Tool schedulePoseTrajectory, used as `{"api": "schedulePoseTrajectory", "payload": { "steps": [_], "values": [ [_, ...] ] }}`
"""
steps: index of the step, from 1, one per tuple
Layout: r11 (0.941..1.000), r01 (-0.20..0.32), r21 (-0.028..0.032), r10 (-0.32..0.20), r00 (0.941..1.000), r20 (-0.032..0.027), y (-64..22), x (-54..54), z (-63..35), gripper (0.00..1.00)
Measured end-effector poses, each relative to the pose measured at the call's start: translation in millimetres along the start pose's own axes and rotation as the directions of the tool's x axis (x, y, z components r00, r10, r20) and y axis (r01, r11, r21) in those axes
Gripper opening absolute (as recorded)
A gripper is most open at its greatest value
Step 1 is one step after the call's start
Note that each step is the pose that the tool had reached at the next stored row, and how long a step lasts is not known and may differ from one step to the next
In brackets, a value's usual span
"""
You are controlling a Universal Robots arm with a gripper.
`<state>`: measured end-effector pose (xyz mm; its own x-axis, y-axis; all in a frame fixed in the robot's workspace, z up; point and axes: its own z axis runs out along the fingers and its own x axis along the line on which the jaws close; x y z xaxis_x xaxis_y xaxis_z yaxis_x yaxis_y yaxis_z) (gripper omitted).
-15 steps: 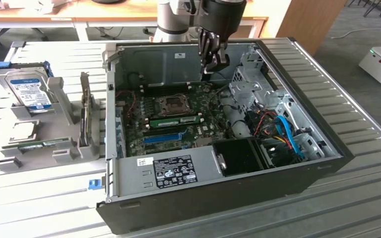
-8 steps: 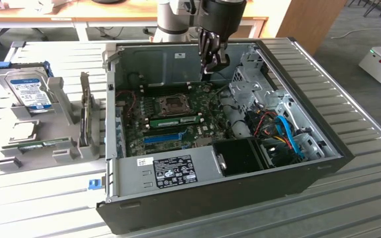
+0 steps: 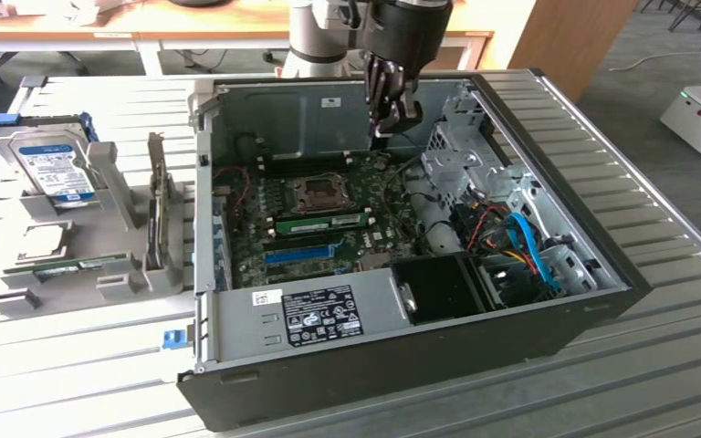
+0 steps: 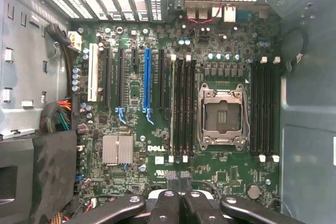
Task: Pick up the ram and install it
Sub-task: 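Press down the ram until it locks into place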
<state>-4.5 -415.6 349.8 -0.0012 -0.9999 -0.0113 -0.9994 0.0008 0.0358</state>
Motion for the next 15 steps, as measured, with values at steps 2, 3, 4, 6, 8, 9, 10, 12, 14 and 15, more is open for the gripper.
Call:
{"api": "schedulePoseTrajectory", "payload": {
  "steps": [2,3,4,6,8,9,10,12,14,15],
  "values": [
    [1.0000,0.000,0.0000,0.000,1.0000,0.0000,-0.1,0.0,2.7,0.11],
    [1.0000,0.000,0.0000,0.000,1.0000,0.0000,-0.2,0.0,4.2,0.11],
    [1.0000,0.000,0.0000,0.000,1.0000,0.0000,-0.2,0.1,5.9,0.11],
    [1.0000,0.000,0.0000,0.000,1.0000,0.0000,-0.3,0.1,9.2,0.11],
    [1.0000,0.000,0.0000,0.000,1.0000,0.0000,-0.4,0.2,12.4,0.11],
    [1.0000,0.000,0.0000,0.000,1.0000,0.0000,-0.5,0.2,13.9,0.11],
    [1.0000,0.000,0.0001,0.000,1.0000,0.0001,-0.5,0.2,15.3,0.11],
    [1.0000,0.000,0.0000,0.000,1.0000,0.0000,-0.6,0.3,18.1,0.11],
    [1.0000,0.000,0.0000,0.000,1.0000,0.0001,-0.7,0.3,20.7,0.11],
    [1.0000,0.000,0.0000,0.000,1.0000,0.0001,-0.8,0.3,22.1,0.11]
  ]
}}
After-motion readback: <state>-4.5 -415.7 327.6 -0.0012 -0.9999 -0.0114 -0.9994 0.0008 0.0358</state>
